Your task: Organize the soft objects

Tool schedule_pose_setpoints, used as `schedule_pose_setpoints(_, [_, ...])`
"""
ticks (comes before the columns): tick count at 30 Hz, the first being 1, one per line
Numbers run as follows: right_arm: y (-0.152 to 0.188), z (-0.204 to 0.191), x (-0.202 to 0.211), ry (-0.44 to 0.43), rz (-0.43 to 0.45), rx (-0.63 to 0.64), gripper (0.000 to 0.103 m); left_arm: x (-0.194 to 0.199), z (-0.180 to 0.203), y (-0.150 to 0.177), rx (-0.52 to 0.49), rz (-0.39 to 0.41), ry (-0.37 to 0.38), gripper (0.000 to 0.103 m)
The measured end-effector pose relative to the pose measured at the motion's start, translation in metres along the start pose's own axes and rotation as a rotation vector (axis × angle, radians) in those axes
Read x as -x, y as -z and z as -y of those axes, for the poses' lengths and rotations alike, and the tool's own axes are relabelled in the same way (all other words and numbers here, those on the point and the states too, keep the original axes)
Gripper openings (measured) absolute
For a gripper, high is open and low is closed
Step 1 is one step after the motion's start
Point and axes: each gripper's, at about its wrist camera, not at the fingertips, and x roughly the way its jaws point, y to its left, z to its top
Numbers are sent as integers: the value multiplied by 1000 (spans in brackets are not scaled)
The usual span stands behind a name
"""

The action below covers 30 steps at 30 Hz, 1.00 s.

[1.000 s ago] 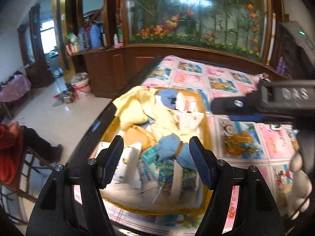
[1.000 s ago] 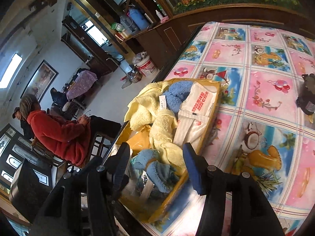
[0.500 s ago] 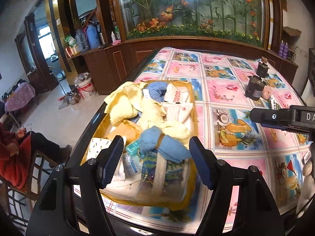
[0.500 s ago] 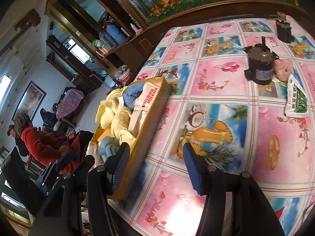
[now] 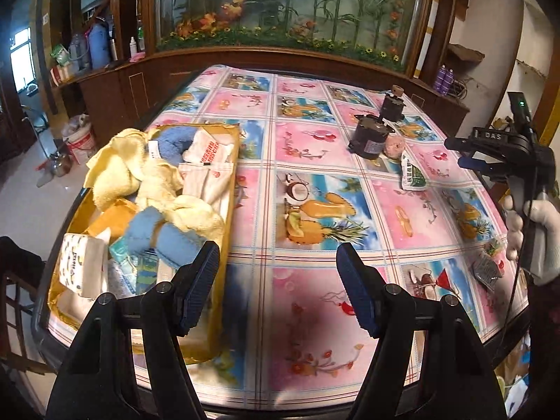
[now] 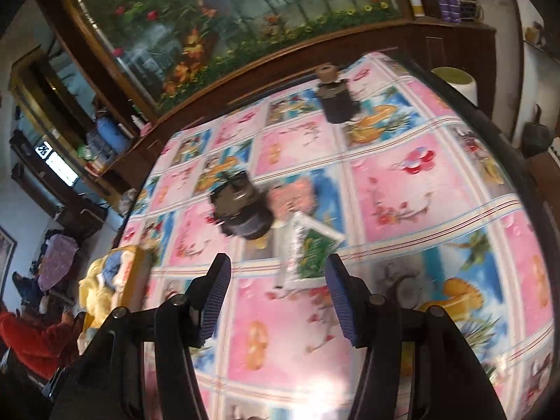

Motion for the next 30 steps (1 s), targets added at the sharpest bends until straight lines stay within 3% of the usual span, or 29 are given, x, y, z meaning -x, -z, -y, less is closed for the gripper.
schedule_pose_setpoints(4, [-18, 6, -41, 29, -85, 2, 56, -3, 11, 0, -15, -17, 15, 70])
schedule_pose_setpoints(9, [-12, -14, -102, 112, -217, 92, 54, -1, 14, 2, -34, -21, 10, 70])
schedule_pose_setpoints(10, [-9, -21, -102, 126, -191, 126, 50, 0, 14, 2, -35, -20, 9, 70])
schedule_pose_setpoints(11, [-6, -24, -102, 123, -202, 145, 38, 1, 13, 1, -37, -18, 8, 70])
schedule_pose_setpoints(14, [12, -44, -97, 72, -255, 178, 30, -2, 11, -1, -34, -18, 9, 70])
schedule_pose_setpoints(17, [39, -66, -91, 0, -312, 235, 29, -10, 15, -2, -27, -38, 41, 70])
schedule_pose_setpoints(19, [58, -80, -86, -68, -363, 270, 30, -15, 19, -1, -31, -57, 62, 70])
schedule_pose_setpoints(21, [70, -86, -76, -202, -412, 274, 30, -19, 24, 1, -45, -77, 75, 70])
schedule_pose_setpoints(23, [65, -76, -56, -277, -379, 220, 30, -21, 28, 3, -59, -90, 78, 70])
schedule_pose_setpoints(25, [52, -53, -25, -297, -305, 173, 31, -23, 31, 5, -73, -103, 86, 70])
schedule_pose_setpoints(27, [36, -23, 3, -245, -209, 132, 33, -24, 33, 7, -79, -105, 99, 70])
schedule_pose_setpoints(30, [25, 32, 40, -62, -104, 104, 44, -31, 37, 8, -75, -120, 125, 70])
